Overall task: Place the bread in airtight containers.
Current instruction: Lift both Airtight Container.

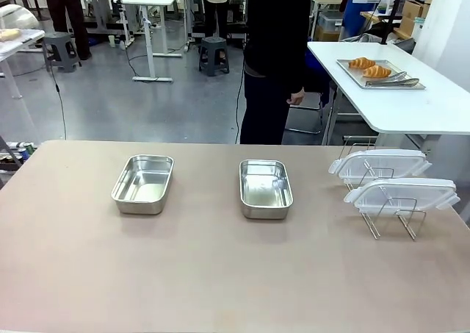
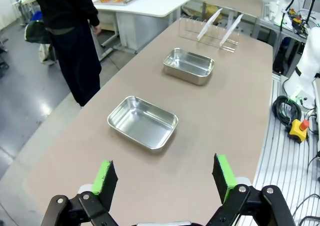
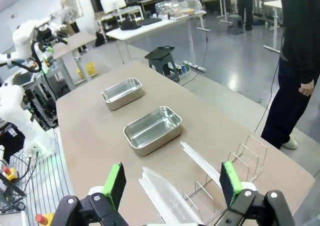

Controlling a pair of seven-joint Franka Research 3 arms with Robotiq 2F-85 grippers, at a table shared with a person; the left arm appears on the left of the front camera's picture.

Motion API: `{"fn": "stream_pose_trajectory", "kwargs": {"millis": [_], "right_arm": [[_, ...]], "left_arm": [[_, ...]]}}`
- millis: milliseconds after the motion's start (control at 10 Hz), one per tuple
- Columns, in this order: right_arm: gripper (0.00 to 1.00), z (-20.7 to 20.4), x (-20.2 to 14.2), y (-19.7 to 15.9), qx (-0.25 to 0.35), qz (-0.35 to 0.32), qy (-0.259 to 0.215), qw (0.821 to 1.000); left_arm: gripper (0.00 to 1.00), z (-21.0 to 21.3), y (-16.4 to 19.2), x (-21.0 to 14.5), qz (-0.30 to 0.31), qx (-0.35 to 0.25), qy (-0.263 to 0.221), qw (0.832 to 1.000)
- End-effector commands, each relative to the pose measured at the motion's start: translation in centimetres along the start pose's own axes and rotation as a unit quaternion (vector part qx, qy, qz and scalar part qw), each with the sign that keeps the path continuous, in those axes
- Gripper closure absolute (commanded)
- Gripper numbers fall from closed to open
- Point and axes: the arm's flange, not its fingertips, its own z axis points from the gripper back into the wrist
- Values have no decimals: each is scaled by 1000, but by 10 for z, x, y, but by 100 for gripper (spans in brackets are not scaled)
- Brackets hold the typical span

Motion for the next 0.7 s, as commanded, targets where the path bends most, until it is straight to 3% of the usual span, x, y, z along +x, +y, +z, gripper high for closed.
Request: {"fn": "stream_pose_trajectory", "kwargs": {"millis": [0, 600], "right_arm": [[0, 1, 3, -4, 1, 14, -11, 1000], [0, 1, 3, -4, 1, 14, -11, 1000]], "left_arm": [[0, 2, 2, 1, -10, -4, -8, 1000], [0, 2, 2, 1, -10, -4, -8, 1000]]}}
